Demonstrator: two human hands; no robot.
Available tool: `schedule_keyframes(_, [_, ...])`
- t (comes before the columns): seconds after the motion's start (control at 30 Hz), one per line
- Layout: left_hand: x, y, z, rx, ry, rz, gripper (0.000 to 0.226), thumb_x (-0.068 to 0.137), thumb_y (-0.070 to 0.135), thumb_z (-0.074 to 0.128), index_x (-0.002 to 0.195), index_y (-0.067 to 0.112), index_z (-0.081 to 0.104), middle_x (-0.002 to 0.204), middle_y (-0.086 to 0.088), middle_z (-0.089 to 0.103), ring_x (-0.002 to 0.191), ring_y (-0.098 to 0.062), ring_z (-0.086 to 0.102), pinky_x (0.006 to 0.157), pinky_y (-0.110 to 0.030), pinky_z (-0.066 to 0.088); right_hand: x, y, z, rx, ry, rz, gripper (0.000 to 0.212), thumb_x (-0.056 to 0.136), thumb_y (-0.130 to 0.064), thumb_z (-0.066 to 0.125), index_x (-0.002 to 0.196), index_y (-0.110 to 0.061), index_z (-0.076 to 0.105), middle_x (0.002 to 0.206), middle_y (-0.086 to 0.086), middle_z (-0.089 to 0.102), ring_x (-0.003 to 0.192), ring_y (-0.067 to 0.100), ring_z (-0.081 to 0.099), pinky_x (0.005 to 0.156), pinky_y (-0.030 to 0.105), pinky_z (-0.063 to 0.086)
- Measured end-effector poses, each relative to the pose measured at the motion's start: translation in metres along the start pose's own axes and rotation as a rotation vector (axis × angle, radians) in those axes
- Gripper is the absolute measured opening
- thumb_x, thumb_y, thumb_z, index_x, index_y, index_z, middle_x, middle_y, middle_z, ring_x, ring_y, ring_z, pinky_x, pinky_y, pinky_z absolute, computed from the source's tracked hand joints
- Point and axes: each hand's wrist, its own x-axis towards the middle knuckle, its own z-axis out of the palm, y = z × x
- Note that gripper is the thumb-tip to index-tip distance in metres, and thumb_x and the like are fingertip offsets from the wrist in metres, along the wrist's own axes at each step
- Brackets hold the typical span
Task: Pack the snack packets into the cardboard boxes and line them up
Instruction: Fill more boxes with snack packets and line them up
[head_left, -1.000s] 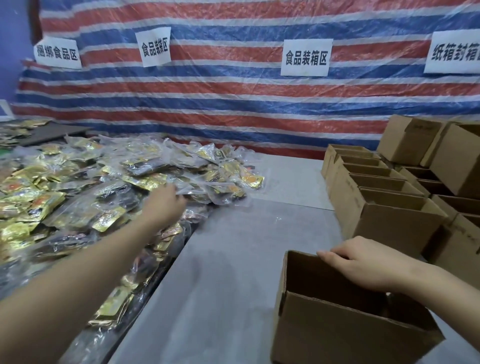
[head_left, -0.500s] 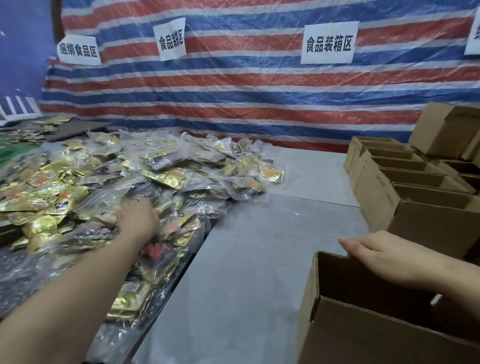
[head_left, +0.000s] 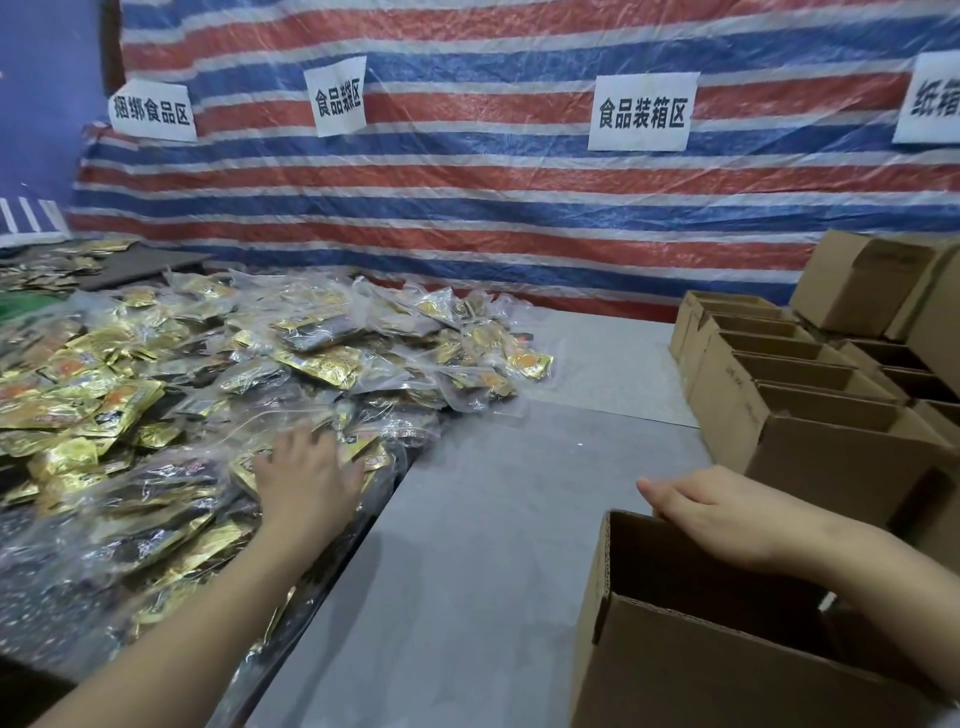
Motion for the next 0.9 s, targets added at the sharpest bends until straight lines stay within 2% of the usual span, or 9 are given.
schedule_keyframes(0.07, [0.006,-0.009,-0.005,0.053,-0.078,-0.132,0.077,0.090,0.070,0.031,0.145,0.016,0.036,0.153,-0.015,0.034,0.137,-0.035,0.036,0.102,-0.054,0.038,-0.002,0.000,0.000,-0.018,-0.003,-0.003,0.086,0.081,-0.079,0.018,0.112,-0.019,0.071,0.109,-0.003,0.072,0.099,0.011,0.066,0.097,0.033,0.051])
schedule_keyframes(0.17, [0.013,-0.018,-0.007,0.045,-0.238,-0.260,0.107,0.080,0.086,0.027,0.155,0.011,0.013,0.155,-0.024,0.030,0.135,-0.042,0.040,0.104,-0.056,0.038,-0.005,0.002,0.000,-0.030,-0.009,-0.004,0.081,0.088,-0.073,0.020,0.122,-0.017,0.068,0.123,-0.001,0.069,0.110,0.011,0.064,0.101,0.033,0.048])
schedule_keyframes(0.27, [0.019,-0.019,-0.006,0.012,-0.415,-0.296,0.116,0.078,0.083,0.043,0.156,0.009,0.000,0.154,-0.029,0.025,0.131,-0.046,0.044,0.103,-0.055,0.043,-0.007,0.002,-0.001,-0.024,-0.008,-0.003,0.062,0.090,-0.072,0.023,0.085,-0.030,0.067,0.080,-0.010,0.065,0.073,-0.003,0.060,0.070,0.018,0.045])
schedule_keyframes(0.37, [0.025,-0.009,-0.005,-0.094,-0.518,-0.299,0.106,0.085,0.048,0.063,0.156,0.008,-0.005,0.157,-0.033,0.006,0.131,-0.052,0.041,0.105,-0.059,0.042,-0.005,0.003,0.000,-0.038,-0.010,-0.010,0.056,0.096,-0.067,0.026,0.071,-0.028,0.056,0.063,-0.009,0.051,0.058,0.003,0.050,0.059,0.020,0.036])
schedule_keyframes(0.47, [0.020,0.007,-0.006,-0.301,-0.489,-0.288,0.088,0.086,0.020,0.062,0.155,0.012,0.008,0.154,-0.026,0.012,0.120,-0.046,0.051,0.095,-0.052,0.052,-0.001,0.009,0.001,-0.056,-0.022,-0.019,0.063,0.097,-0.066,0.027,0.081,-0.018,0.064,0.068,-0.005,0.057,0.061,0.007,0.052,0.061,0.025,0.040])
schedule_keyframes(0.6, [-0.001,0.029,-0.022,-0.687,-0.360,-0.211,0.083,0.079,0.035,0.057,0.152,0.028,0.017,0.149,-0.005,0.017,0.103,-0.040,0.058,0.080,-0.049,0.058,-0.001,0.012,0.001,-0.052,-0.011,-0.005,0.067,0.093,-0.070,0.025,0.083,-0.018,0.065,0.072,-0.003,0.061,0.064,0.006,0.056,0.065,0.027,0.044])
schedule_keyframes(0.7, [-0.009,0.064,-0.061,-1.069,-0.258,-0.142,0.067,0.075,0.023,0.051,0.141,0.020,0.040,0.128,-0.017,0.048,0.082,-0.024,0.059,0.061,-0.034,0.058,0.000,0.009,-0.003,0.075,0.053,-0.023,0.051,0.099,-0.061,0.028,0.090,-0.027,0.065,0.090,-0.007,0.067,0.086,0.007,0.064,0.075,0.023,0.049])
schedule_keyframes(0.8, [-0.021,0.110,-0.114,-1.310,-0.269,0.051,0.043,0.078,0.018,0.050,0.121,0.025,0.053,0.096,-0.008,0.061,0.067,-0.010,0.057,0.052,-0.023,0.046,0.006,-0.006,-0.011,0.500,0.217,-0.042,0.031,0.102,-0.049,0.040,0.105,-0.027,0.061,0.107,0.000,0.067,0.101,0.014,0.064,0.085,0.026,0.053])
schedule_keyframes(0.9, [-0.040,0.160,-0.158,-1.451,-0.318,0.309,0.036,0.084,0.013,0.050,0.107,0.040,0.055,0.093,0.000,0.065,0.060,0.002,0.060,0.046,-0.012,0.044,0.011,-0.020,-0.027,1.096,0.147,-0.027,0.067,0.081,-0.063,0.056,0.132,-0.020,0.050,0.128,0.004,0.061,0.117,0.021,0.061,0.101,0.040,0.051])
